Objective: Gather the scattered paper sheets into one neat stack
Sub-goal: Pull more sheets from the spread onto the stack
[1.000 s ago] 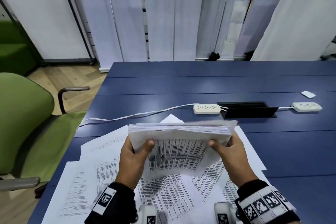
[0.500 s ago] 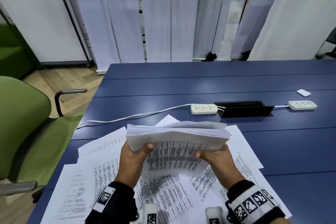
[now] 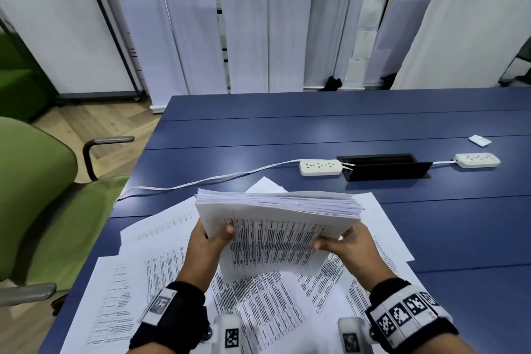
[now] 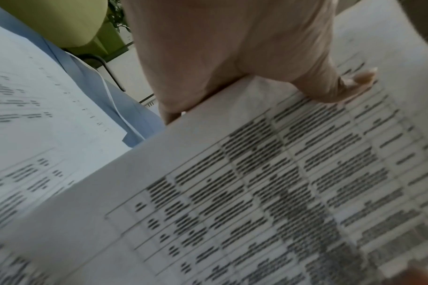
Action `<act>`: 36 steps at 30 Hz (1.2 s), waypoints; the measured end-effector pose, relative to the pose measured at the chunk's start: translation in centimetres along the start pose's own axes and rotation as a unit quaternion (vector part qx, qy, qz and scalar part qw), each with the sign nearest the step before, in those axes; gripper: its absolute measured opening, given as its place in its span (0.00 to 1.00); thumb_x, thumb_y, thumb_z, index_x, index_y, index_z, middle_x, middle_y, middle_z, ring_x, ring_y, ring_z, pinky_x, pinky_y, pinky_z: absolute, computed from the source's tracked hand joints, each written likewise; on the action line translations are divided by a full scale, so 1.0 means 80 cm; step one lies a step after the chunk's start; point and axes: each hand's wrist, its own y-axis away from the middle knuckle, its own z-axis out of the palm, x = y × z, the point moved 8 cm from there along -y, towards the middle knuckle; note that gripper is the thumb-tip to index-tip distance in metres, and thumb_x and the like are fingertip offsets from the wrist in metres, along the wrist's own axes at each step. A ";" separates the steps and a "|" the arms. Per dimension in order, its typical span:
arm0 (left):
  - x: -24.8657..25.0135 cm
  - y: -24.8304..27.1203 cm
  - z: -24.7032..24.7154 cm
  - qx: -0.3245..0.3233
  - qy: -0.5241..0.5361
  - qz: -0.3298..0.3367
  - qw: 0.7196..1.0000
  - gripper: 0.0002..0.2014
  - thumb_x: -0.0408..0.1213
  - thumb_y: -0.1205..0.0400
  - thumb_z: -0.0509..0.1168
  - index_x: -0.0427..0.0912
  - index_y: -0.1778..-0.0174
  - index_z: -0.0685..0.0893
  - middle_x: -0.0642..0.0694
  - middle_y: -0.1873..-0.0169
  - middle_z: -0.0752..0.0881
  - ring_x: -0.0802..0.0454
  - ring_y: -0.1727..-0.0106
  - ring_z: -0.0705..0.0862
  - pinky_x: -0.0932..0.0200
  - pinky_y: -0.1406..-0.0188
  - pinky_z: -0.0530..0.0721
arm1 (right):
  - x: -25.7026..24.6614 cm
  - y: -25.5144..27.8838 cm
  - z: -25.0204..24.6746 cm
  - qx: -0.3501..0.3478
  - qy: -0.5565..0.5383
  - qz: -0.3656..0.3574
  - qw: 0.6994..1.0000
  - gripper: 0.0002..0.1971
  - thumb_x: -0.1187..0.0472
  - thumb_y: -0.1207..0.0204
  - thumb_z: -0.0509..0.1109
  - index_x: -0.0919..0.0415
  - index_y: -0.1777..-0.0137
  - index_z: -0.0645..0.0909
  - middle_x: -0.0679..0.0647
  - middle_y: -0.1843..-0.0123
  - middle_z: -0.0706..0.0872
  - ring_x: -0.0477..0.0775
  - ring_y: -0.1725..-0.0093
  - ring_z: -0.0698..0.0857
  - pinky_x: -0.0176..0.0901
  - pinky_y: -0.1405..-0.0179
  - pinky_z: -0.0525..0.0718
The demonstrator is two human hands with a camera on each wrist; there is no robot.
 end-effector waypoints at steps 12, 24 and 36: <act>-0.017 0.004 0.013 0.016 -0.048 -0.056 0.997 0.33 0.52 0.45 0.84 0.37 0.49 0.86 0.46 0.56 0.93 0.55 0.53 0.91 0.60 0.51 0.89 | 0.007 0.003 0.021 0.024 -0.017 0.050 0.998 0.13 0.71 0.37 0.82 0.60 0.65 0.79 0.44 0.77 0.86 0.36 0.76 0.84 0.33 0.57 0.88; -0.071 0.026 -0.045 0.114 -0.098 -0.182 0.972 0.07 0.29 0.19 0.68 0.37 0.64 0.81 0.47 0.74 0.80 0.53 0.70 0.79 0.65 0.71 0.79 | 0.032 -0.023 0.050 0.005 0.050 0.044 0.998 0.15 0.45 0.26 0.71 0.56 0.50 0.83 0.49 0.56 0.90 0.47 0.56 0.88 0.41 0.53 0.85; -0.131 0.143 -0.296 0.269 -0.204 -0.371 0.865 0.05 0.29 0.20 0.69 0.36 0.55 0.79 0.32 0.52 0.84 0.41 0.52 0.82 0.45 0.45 0.82 | 0.191 0.038 0.111 -0.065 0.506 0.242 0.825 0.63 0.40 0.49 0.85 0.60 0.20 0.53 0.59 0.22 0.66 0.62 0.23 0.66 0.62 0.30 0.73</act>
